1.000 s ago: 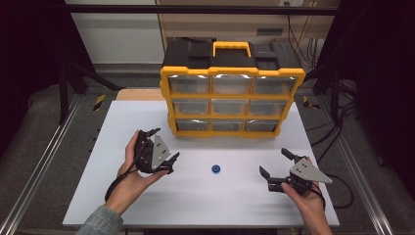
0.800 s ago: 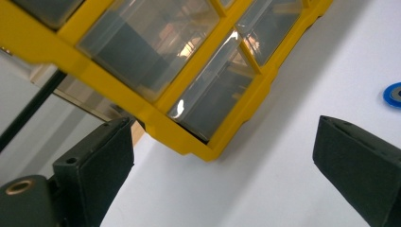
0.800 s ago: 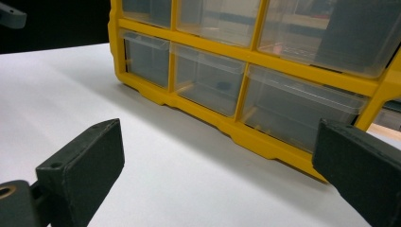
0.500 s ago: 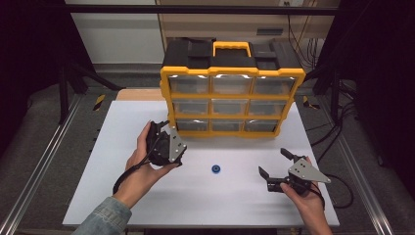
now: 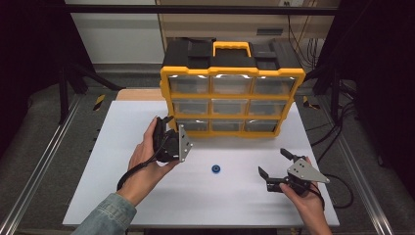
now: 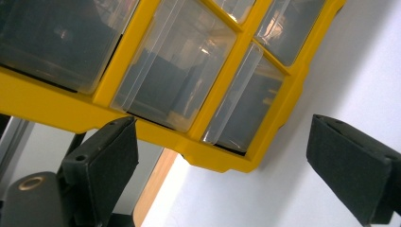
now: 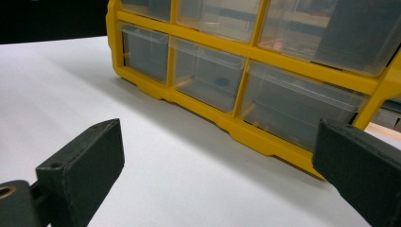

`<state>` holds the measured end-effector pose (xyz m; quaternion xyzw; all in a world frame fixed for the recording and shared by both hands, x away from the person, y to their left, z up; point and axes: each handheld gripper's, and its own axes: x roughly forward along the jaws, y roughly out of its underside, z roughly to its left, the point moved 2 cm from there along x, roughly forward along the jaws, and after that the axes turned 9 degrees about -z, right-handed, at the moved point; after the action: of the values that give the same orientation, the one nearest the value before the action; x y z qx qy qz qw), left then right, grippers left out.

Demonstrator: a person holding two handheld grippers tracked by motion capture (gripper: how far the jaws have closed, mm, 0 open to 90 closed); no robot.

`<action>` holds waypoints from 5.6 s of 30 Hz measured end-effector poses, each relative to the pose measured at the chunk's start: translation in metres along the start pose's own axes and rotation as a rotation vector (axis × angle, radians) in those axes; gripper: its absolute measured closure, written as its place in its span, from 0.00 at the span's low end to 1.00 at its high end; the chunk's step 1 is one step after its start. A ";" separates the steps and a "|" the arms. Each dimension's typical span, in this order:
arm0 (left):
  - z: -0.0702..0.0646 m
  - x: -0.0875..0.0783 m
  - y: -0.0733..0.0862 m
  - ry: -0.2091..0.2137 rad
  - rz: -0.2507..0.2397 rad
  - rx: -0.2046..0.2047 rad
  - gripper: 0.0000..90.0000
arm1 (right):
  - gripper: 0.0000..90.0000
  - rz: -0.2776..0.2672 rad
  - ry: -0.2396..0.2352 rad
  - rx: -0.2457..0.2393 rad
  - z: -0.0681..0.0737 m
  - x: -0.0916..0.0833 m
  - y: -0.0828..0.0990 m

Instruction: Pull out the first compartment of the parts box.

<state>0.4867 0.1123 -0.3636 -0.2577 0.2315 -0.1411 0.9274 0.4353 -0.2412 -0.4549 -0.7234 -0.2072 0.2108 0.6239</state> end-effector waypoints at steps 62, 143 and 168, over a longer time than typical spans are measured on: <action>0.000 0.018 -0.036 -0.185 0.020 0.236 0.14 | 0.03 -0.001 -0.001 0.031 0.000 -0.001 0.000; 0.031 0.022 -0.044 -0.478 -0.061 0.429 0.68 | 0.03 0.006 0.004 0.041 0.001 -0.001 0.002; 0.041 0.040 -0.041 -0.554 -0.026 0.526 0.79 | 0.03 -0.005 0.004 0.032 0.000 -0.002 -0.001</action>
<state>0.5357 0.0804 -0.3247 -0.0424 -0.0751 -0.1325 0.9874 0.4335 -0.2424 -0.4542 -0.7132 -0.2043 0.2114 0.6364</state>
